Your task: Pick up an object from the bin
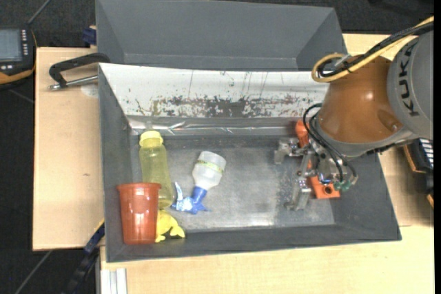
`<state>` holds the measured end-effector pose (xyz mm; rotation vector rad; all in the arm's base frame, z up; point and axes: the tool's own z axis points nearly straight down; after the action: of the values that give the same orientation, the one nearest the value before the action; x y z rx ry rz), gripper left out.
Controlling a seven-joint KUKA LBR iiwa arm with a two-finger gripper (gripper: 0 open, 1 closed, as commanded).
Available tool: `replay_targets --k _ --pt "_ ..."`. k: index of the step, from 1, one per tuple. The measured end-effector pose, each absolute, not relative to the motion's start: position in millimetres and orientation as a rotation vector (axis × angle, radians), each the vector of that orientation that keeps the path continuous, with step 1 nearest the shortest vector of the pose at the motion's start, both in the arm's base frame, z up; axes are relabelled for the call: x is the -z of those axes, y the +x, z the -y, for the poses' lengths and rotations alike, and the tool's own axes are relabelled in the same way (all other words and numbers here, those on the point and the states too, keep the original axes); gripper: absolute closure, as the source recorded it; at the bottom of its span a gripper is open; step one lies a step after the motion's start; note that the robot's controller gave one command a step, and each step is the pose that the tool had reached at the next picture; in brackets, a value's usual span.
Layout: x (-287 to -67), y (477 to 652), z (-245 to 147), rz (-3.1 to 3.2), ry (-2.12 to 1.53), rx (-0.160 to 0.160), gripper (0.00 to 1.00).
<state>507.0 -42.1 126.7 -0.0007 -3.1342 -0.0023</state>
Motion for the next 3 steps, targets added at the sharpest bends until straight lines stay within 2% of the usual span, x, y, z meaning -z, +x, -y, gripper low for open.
replay_targets --k 1,2,3 --pt "-131.3 508.7 42.0 3.142 0.001 0.001 0.00" --pt "-94.6 525.5 88.7 3.112 0.468 0.003 0.00" --pt "-94.9 516.3 121.1 3.111 0.447 0.003 0.00"
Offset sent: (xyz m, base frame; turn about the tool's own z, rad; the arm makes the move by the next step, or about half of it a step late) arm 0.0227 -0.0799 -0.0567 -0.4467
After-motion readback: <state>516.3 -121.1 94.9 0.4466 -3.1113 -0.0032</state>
